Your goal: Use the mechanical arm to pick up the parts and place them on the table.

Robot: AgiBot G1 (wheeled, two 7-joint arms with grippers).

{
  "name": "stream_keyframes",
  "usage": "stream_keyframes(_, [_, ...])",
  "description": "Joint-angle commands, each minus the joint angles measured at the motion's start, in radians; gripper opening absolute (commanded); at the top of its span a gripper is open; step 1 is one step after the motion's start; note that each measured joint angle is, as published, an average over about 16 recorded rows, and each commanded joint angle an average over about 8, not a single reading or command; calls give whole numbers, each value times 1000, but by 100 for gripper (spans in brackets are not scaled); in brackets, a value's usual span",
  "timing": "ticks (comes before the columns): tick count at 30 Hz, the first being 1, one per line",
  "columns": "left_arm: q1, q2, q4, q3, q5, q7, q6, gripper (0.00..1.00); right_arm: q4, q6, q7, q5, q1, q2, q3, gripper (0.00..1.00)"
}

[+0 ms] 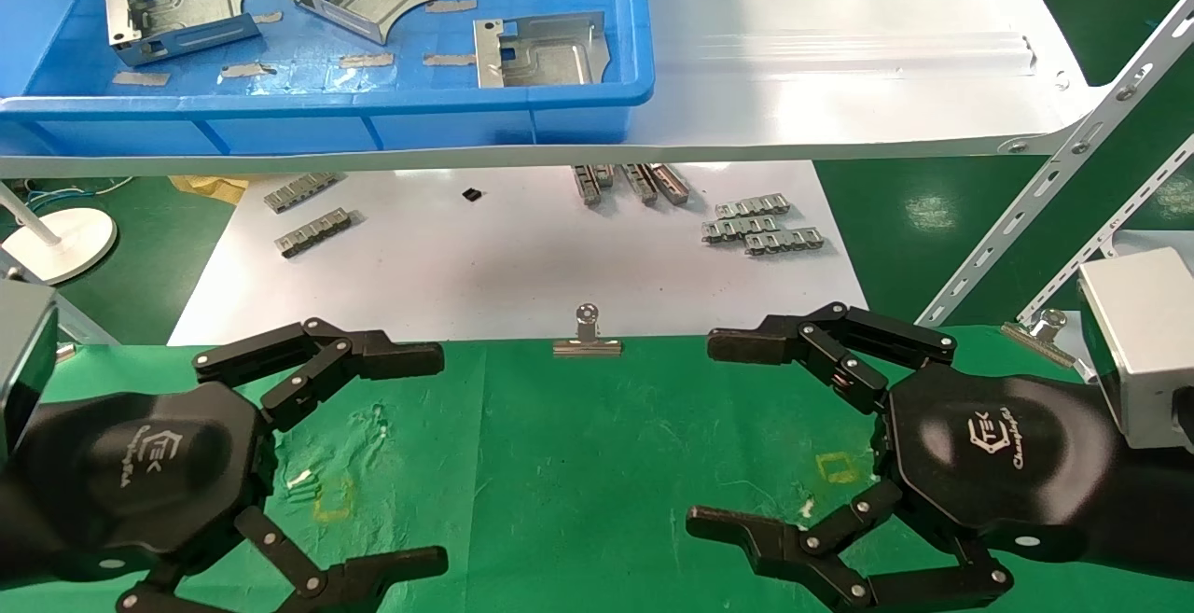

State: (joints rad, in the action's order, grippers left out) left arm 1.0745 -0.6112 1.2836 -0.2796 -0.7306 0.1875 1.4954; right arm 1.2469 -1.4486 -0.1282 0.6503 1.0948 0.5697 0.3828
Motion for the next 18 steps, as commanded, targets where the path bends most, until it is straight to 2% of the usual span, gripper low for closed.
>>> stream_keyframes(1, [0, 0, 0, 0, 0, 0, 0, 100, 0, 0, 0, 0, 0, 0, 0, 0])
stream_keyframes(18, [0, 0, 0, 0, 0, 0, 0, 100, 0, 0, 0, 0, 0, 0, 0, 0])
